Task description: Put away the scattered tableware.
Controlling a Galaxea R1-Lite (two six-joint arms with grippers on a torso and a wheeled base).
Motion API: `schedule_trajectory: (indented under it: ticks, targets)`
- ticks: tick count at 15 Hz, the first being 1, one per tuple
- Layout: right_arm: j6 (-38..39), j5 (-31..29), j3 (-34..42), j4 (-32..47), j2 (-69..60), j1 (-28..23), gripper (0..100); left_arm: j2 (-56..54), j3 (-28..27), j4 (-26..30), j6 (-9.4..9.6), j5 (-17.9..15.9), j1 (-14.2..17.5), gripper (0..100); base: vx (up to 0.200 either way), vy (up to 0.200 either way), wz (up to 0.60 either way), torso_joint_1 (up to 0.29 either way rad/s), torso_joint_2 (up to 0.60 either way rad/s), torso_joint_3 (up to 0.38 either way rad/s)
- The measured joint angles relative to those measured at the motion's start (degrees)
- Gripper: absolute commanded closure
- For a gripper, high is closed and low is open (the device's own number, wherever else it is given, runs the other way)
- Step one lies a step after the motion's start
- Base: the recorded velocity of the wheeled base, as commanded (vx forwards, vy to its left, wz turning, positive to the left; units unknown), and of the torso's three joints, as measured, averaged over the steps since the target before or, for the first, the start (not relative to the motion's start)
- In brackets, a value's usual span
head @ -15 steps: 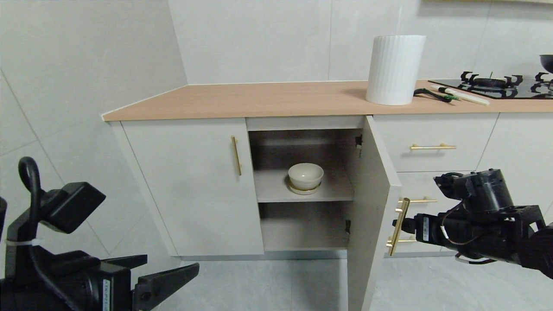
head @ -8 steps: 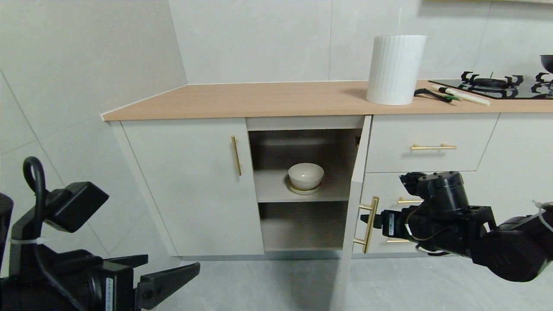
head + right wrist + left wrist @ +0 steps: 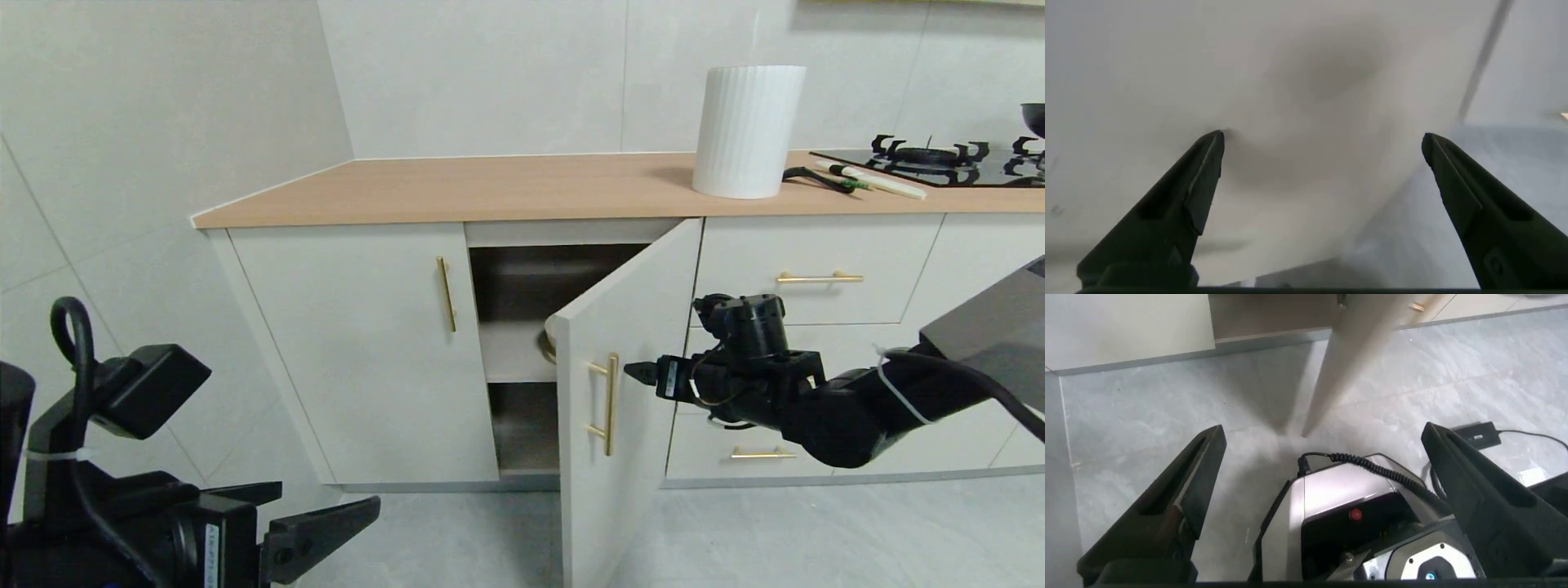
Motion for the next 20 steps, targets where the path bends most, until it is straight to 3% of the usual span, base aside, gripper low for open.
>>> schedule_trajectory:
  ticks: [8, 13, 16, 20]
  targets:
    - [6.81, -4.52, -23.54, 0.46, 15.27, 0.02, 0, 0.32, -0.02, -0.44, -0.11, 0.00, 0.56, 0, 0.000, 0.000, 0.00, 0.000, 0.00, 0.000]
    - [6.92, -4.88, -27.01, 0.60, 18.69, -1.45, 0, 0.41, 0.05, -1.78, -0.02, 0.02, 1.35, 0, 0.000, 0.000, 0.00, 0.000, 0.00, 0.000]
    - [6.92, -4.95, -28.42, 0.66, 19.75, -2.08, 0, 0.41, 0.16, -1.49, 1.18, 0.02, 2.16, 0, 0.200, 0.000, 0.00, -0.001, 0.00, -0.001]
    - [7.17, -5.21, -28.99, 0.79, 20.57, -2.29, 0, 0.43, 0.22, -1.60, 1.34, 0.02, 2.68, 0, 0.150, 0.000, 0.00, 0.003, 0.00, -0.003]
